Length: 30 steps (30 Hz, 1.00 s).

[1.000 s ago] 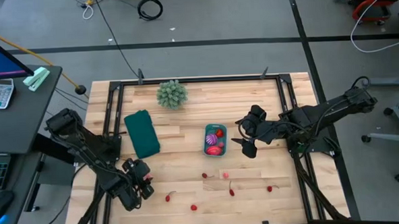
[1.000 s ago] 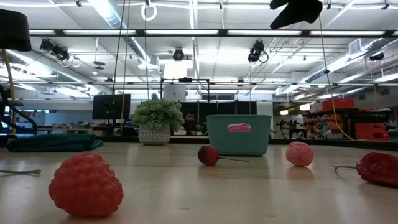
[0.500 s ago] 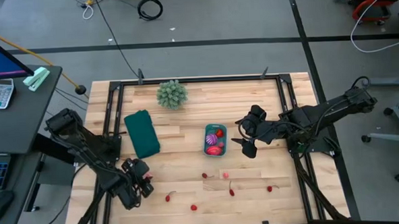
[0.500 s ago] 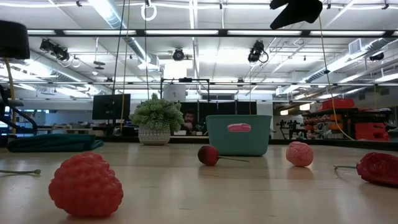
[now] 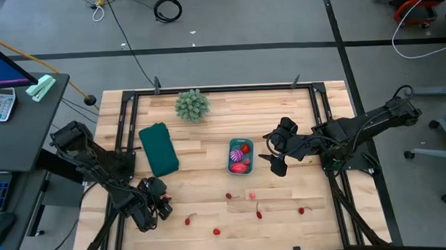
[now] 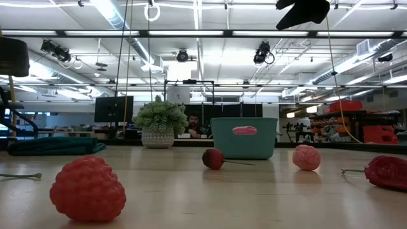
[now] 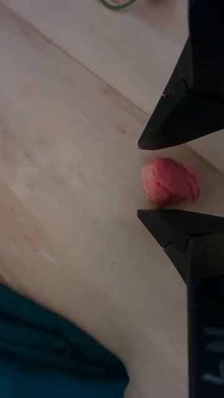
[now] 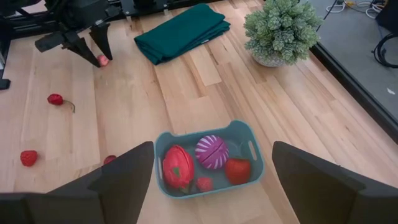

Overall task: Pick and placing Produce into tupperware
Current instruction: Put the pink peach into the blue bin

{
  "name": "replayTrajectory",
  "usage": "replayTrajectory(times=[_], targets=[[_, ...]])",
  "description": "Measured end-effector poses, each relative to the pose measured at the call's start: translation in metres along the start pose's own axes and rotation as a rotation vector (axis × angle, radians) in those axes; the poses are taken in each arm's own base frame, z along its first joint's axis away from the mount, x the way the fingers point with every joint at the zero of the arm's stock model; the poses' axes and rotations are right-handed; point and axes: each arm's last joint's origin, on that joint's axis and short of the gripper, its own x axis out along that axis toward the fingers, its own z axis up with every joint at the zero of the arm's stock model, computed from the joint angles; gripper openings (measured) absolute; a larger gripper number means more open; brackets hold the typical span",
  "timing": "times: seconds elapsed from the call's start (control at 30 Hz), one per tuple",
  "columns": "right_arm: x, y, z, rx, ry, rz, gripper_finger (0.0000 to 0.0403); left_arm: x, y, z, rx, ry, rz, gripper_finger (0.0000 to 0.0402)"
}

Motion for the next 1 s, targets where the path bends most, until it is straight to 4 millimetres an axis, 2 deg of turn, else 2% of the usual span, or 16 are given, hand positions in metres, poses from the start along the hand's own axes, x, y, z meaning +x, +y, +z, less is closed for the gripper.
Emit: replayTrajectory(times=[0.43, 0.8, 1.0], targets=[[0.000, 0.000, 0.000, -0.002, 0.000, 0.000, 0.0336, 0.000, 0.000, 0.000, -0.002, 0.000, -0.001, 0.0166], [0.000, 0.000, 0.000, -0.001, 0.000, 0.000, 0.0336, 0.001, -0.001, 0.002, -0.043, -0.008, -0.002, 0.0072], [0.000, 0.000, 0.000, -0.001, 0.000, 0.000, 0.0336, 0.007, -0.012, 0.017, -0.100, -0.165, -0.085, 0.0063]])
